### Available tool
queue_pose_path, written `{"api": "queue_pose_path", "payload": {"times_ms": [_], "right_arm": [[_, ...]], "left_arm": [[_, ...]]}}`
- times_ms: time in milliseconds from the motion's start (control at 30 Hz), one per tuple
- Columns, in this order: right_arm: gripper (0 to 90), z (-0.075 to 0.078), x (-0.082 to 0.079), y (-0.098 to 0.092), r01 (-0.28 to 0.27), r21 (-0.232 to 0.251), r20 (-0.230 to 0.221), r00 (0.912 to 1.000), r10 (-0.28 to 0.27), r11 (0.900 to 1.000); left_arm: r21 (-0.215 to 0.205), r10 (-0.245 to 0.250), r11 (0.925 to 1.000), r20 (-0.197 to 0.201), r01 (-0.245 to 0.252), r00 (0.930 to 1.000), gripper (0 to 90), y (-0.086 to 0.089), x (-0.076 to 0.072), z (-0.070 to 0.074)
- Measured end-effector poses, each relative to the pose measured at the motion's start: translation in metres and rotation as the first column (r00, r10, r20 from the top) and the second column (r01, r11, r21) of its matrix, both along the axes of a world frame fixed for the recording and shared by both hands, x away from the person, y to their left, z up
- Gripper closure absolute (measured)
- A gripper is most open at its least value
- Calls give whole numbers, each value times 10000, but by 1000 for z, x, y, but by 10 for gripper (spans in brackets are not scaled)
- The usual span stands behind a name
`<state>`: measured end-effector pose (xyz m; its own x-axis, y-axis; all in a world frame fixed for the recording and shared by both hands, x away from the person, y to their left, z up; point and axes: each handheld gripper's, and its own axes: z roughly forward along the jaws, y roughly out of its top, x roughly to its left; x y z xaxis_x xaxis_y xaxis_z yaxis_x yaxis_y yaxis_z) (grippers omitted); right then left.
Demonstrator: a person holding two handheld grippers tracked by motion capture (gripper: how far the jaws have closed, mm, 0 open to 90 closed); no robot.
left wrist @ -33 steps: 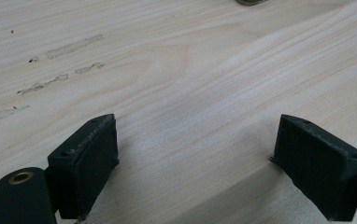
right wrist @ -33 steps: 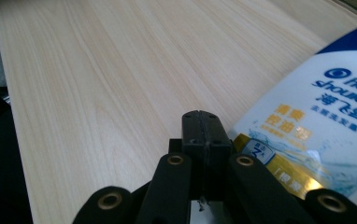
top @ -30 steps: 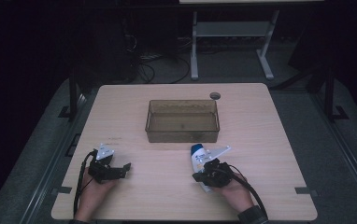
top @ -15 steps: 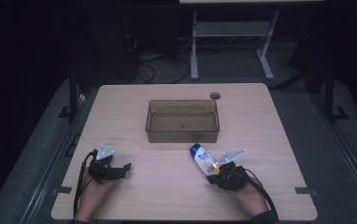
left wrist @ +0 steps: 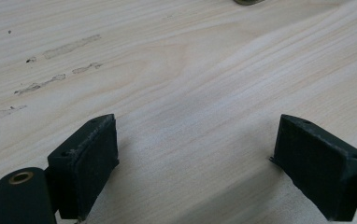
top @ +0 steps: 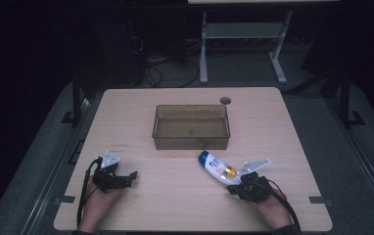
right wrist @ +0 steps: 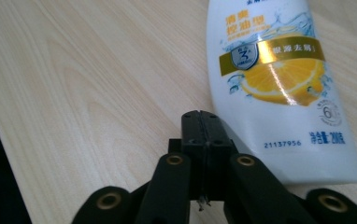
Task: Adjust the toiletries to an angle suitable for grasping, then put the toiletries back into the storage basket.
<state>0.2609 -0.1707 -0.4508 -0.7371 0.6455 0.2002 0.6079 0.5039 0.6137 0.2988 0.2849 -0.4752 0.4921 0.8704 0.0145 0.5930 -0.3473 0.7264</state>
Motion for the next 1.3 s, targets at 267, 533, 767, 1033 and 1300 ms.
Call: {"api": "queue_pose_path", "payload": {"times_ms": [267,533,767,1033,1300], "right_arm": [[722,14,3,-2,22,712,507,9987,-59,9975],[502,24,9,0,366,558,1101,9930,-426,9978],[388,33,21,8,553,465,1236,9905,-607,9974],[330,39,36,18,668,172,1351,9885,-685,9976],[326,46,49,29,544,-40,1370,9891,-534,9985]], "left_arm": [[-6,-11,10000,-5,11,10000,122,0,0,0],[-11,-13,10000,-5,13,10000,122,0,0,0],[-31,-24,10000,-9,24,10000,122,0,0,0],[-15,-41,10000,-7,41,10000,122,0,0,0],[-10,-54,10000,-10,54,10000,122,0,0,0]]}}
